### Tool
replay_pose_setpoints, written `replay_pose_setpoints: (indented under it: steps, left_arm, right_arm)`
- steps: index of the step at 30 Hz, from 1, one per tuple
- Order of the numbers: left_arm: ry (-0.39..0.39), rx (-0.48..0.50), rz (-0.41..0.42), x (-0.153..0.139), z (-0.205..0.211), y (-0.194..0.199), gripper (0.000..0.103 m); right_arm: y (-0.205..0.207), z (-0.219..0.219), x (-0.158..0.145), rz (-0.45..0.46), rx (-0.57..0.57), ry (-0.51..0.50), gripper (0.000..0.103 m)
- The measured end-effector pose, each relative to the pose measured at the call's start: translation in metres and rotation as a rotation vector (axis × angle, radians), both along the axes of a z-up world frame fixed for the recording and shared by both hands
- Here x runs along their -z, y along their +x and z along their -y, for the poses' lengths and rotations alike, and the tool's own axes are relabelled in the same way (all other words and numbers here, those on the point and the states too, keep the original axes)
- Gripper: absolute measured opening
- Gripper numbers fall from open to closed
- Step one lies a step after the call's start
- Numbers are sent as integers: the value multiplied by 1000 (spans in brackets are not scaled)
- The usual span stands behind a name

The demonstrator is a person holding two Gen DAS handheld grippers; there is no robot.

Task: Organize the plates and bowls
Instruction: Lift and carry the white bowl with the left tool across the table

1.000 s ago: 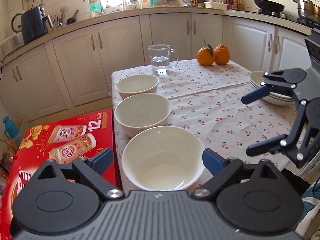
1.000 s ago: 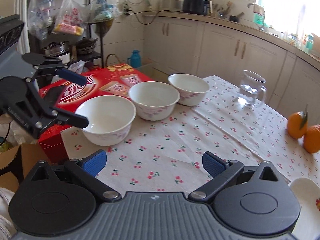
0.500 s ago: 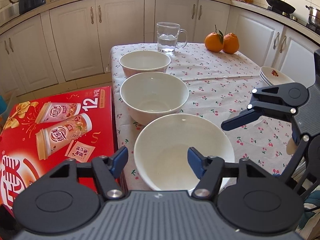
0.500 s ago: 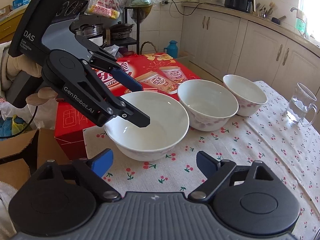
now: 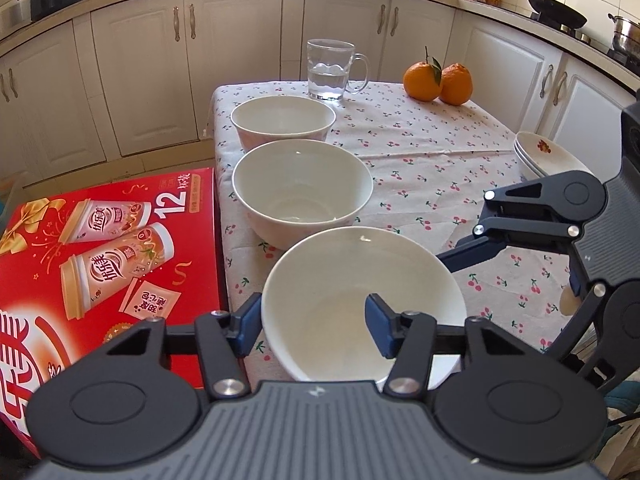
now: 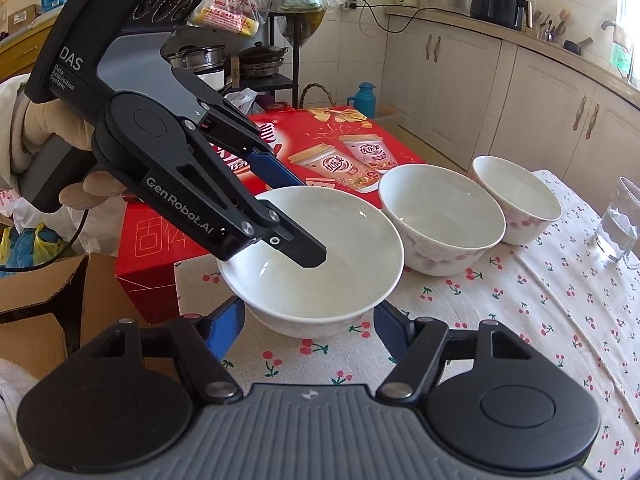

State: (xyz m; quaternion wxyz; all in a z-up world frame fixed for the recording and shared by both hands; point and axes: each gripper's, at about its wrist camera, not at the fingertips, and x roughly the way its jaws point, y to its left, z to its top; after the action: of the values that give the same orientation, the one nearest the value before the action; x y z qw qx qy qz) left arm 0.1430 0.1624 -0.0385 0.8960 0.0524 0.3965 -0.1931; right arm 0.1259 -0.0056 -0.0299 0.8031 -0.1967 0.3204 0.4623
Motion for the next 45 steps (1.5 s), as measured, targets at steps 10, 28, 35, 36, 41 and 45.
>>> replay_pose_setpoints:
  steps: [10,28,35,36,41,45]
  left_arm:
    - [-5,20,6,-5,8,-3,54]
    - [-33,188,25,-13,78,4,54]
    - [-40,271,34,-13,113,15,54]
    - [-38,281,36,-12,117,16,54]
    - [-36,328,38,-10,138,23,54]
    - [-44,351,35,-8,148,28,54]
  right_arm:
    - [-2,7,-3,-13,22,4,75]
    - [-21,73,-22,0,163,-2,75]
    - [-25,105,-27,10,248,-7,75]
    - [-25,109,-27,11,258,-8,75]
    - [-25,128,-27,13,310,-17,76]
    - [-24,138,-23,8,339,-27,76]
